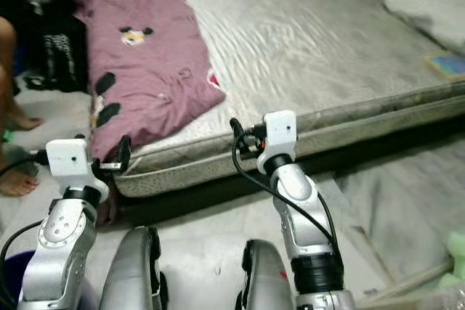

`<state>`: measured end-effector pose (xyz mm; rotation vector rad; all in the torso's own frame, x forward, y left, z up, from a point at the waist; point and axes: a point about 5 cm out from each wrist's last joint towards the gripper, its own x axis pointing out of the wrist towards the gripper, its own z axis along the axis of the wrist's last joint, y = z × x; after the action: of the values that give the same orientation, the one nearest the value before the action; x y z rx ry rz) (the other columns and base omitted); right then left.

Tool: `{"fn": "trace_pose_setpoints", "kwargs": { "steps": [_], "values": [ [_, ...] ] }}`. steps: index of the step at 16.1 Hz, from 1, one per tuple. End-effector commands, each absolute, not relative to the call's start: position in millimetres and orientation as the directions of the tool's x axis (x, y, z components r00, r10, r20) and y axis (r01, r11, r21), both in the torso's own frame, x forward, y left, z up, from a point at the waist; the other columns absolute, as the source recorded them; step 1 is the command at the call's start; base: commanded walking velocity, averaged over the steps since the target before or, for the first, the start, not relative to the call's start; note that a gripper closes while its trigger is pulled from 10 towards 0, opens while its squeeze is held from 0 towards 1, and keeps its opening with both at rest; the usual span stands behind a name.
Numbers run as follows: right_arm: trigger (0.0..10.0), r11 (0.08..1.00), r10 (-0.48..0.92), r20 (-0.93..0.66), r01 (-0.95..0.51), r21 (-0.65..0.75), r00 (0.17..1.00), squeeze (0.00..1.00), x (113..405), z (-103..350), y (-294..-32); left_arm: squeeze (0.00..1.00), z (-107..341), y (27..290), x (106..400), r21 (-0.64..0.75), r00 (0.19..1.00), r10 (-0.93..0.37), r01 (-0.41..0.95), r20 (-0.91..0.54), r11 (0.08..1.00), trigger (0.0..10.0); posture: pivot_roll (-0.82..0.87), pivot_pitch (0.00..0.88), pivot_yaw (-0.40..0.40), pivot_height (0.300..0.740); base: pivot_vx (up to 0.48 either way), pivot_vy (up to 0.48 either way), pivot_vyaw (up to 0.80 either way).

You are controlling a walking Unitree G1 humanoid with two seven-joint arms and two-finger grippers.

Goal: Clean up the room

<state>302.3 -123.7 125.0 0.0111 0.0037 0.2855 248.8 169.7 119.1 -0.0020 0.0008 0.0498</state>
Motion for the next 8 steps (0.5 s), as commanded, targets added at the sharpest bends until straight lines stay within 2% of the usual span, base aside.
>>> {"fn": "trace_pose_setpoints", "kwargs": {
  "steps": [1, 2, 8],
  "values": [
    [10.0, 0.955, 0.296, 0.017, -0.296, 0.013, 0.955, 0.00, 303.3, 128.6, -121.6, 0.00, 119.7, 171.9, 248.4, -0.003, 0.999, 0.051, -0.051, -0.005, 0.999, 10.0, -0.09, 0.095, -0.039, 0.616, 0.281, 0.000, 0.65],
    [10.0, 0.955, 0.297, 0.018, -0.297, 0.014, 0.955, 0.00, 303.2, 128.7, -121.3, 0.00, 119.6, 171.9, 248.4, -0.004, 0.999, 0.050, -0.050, -0.006, 0.999, 10.0, -0.09, 0.095, -0.039, 0.616, 0.285, 0.000, 0.72],
    [10.0, 0.953, 0.301, 0.014, -0.301, 0.024, 0.954, 0.00, 305.0, 128.7, -120.4, 0.00, 119.0, 171.8, 249.7, -0.002, 0.999, 0.049, -0.049, -0.019, 0.999, 10.0, -0.09, 0.102, -0.039, 0.616, 0.312, 0.000, 0.00]
  ]
}}
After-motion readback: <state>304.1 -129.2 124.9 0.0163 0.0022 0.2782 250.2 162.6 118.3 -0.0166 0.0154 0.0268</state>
